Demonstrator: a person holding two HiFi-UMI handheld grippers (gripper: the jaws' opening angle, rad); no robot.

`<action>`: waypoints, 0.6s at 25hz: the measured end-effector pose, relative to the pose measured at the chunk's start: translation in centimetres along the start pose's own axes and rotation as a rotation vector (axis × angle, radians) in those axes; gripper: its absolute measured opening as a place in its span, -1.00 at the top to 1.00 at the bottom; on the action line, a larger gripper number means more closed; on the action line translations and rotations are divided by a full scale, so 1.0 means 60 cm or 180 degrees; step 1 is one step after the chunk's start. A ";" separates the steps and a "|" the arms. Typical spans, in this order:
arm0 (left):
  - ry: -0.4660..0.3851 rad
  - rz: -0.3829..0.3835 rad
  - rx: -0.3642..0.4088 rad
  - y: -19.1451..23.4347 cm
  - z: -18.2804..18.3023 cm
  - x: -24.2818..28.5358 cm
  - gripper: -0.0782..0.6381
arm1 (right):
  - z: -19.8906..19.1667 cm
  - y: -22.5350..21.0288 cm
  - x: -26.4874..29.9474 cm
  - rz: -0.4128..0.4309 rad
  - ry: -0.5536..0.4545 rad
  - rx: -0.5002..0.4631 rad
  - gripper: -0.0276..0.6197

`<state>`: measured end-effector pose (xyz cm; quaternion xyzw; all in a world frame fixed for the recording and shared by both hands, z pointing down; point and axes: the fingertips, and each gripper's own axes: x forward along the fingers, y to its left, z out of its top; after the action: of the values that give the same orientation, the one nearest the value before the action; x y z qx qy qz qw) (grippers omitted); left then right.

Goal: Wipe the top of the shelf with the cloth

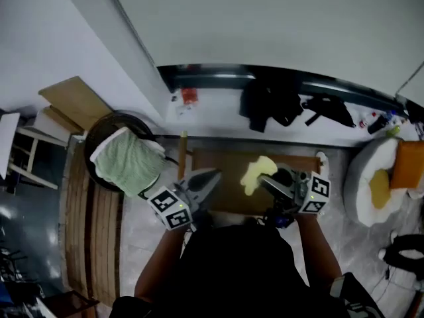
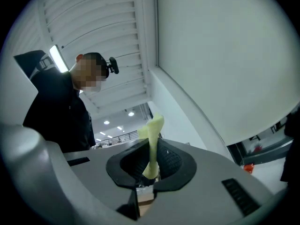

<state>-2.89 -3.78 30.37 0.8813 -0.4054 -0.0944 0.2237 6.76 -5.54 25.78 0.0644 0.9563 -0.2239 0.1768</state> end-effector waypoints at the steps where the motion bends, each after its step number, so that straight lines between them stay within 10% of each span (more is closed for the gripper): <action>1: -0.0019 -0.0087 -0.0071 -0.004 -0.011 0.003 0.74 | -0.006 0.010 -0.005 -0.0031 0.0025 0.0018 0.78; 15: -0.0164 0.0095 0.0003 -0.018 0.000 -0.116 0.74 | -0.105 0.009 0.160 0.0566 0.0345 0.0332 0.78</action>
<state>-6.70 2.12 29.74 0.8725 -0.4242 -0.1136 0.2141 -4.00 -1.82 27.32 0.1701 0.9420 -0.2530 0.1403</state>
